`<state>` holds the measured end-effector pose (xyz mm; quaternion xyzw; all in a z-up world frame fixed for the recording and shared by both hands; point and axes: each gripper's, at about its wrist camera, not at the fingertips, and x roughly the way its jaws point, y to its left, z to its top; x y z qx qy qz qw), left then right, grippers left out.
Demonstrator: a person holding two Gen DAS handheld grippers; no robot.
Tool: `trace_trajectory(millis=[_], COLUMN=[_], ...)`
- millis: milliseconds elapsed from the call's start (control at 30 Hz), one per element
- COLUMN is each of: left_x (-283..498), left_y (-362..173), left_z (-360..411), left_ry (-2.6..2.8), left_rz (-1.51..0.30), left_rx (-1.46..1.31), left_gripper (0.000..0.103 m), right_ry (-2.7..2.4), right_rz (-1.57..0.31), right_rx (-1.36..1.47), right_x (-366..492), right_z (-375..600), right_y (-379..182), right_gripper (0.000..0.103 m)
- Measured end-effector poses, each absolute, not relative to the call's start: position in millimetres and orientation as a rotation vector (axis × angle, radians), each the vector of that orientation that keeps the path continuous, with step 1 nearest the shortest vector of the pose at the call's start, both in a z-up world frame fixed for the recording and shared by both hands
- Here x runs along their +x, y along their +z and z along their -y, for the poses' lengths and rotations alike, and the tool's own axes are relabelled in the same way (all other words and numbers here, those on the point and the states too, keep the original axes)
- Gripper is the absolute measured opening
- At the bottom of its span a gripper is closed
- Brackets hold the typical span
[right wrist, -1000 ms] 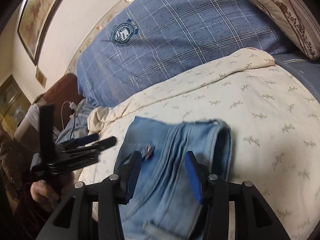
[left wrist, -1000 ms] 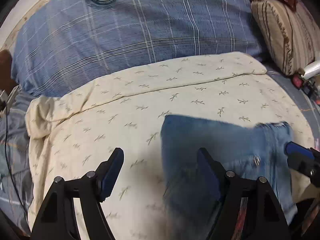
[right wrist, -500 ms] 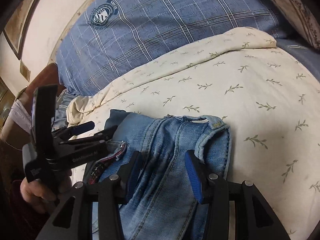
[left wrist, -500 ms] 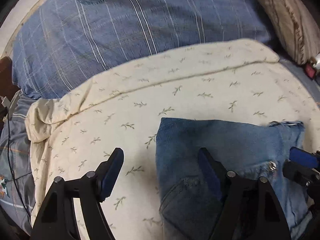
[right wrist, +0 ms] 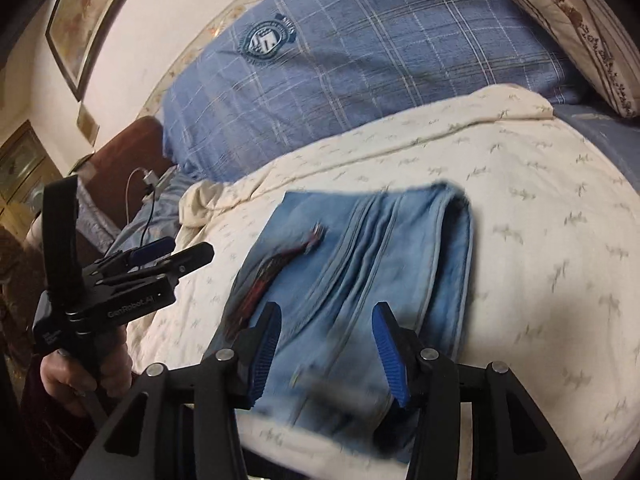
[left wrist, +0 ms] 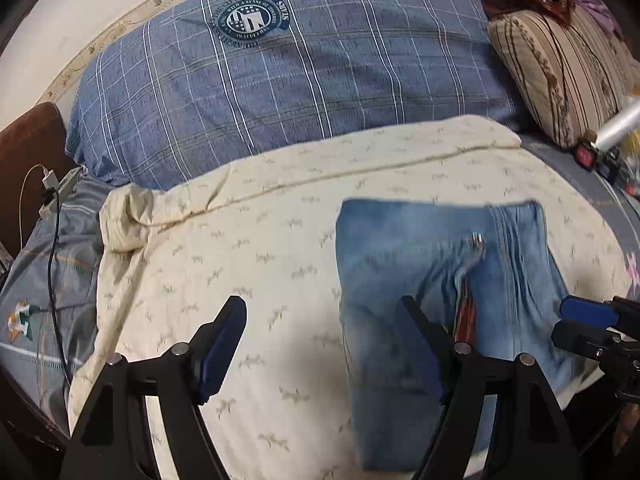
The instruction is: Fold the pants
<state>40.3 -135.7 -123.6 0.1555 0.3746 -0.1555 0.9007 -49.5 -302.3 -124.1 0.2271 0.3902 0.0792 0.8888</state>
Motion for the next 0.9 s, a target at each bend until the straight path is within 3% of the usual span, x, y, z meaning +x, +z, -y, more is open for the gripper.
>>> trace_trajectory(millis=[233,900], left_x=[37,39], left_y=[-177,-131], left_z=[141,123], left_ry=[-0.298,-0.269], left_rz=[-0.875,-0.784], left_rx=[0.374,0.284], left_gripper=[0.078,0.079], right_ry=[0.149,0.056], right_rz=[-0.936,-0.784], right_rx=[0.429,0.598], right_x=[-47,-59], right_z=[292,337], right_y=[-148,-133], right_gripper=[0.053,0.060])
